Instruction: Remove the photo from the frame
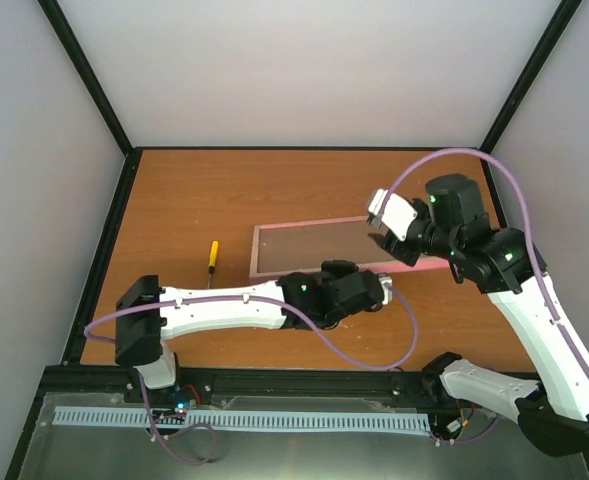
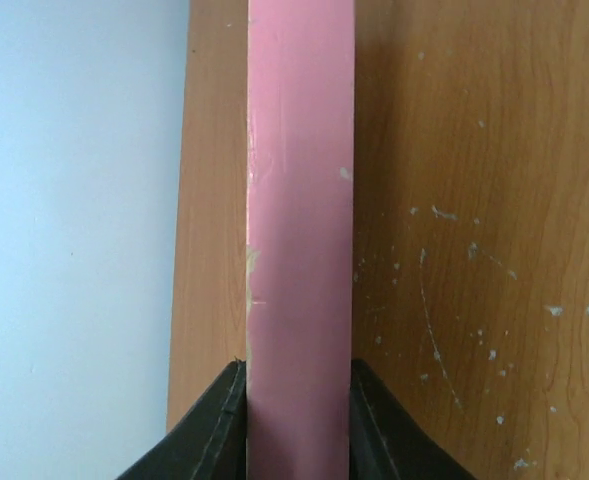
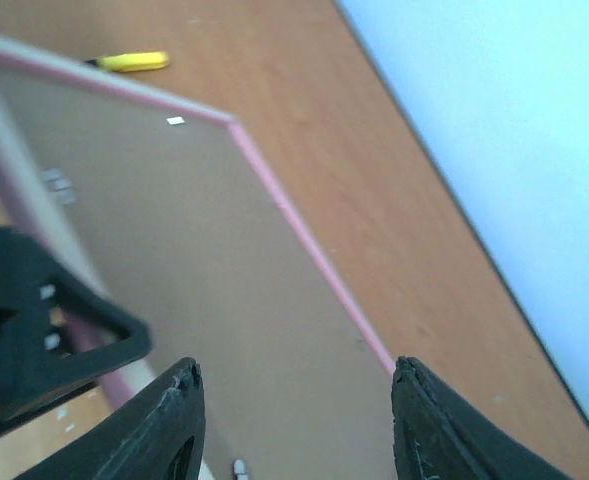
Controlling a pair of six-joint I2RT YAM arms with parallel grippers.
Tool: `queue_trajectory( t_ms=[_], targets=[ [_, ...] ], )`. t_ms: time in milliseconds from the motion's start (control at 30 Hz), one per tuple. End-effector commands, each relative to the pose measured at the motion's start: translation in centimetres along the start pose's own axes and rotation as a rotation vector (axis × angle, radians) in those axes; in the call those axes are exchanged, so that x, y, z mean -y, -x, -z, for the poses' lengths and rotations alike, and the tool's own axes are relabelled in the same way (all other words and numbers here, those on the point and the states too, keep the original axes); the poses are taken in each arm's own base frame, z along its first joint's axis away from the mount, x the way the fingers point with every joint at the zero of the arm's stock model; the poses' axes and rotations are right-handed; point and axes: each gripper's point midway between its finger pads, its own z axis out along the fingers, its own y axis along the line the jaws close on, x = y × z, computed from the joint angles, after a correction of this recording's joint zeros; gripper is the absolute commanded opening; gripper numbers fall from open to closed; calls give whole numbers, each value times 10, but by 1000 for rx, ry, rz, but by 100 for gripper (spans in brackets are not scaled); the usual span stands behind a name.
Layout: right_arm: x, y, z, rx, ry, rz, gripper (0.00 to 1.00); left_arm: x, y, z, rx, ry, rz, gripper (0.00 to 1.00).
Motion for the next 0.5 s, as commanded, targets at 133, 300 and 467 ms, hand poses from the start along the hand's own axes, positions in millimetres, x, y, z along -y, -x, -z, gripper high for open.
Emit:
queue_trajectory(
  t_ms=[133, 300, 467],
  targets=[
    [73, 16, 32, 47, -313, -151, 48, -62, 23, 29, -1, -9, 277, 1],
    [84, 13, 35, 35, -360, -186, 47, -90, 39, 43, 19, -95, 418, 1],
    [113, 6, 55, 30, -507, -253, 46, -115, 52, 54, 93, -107, 480, 1]
  ],
)
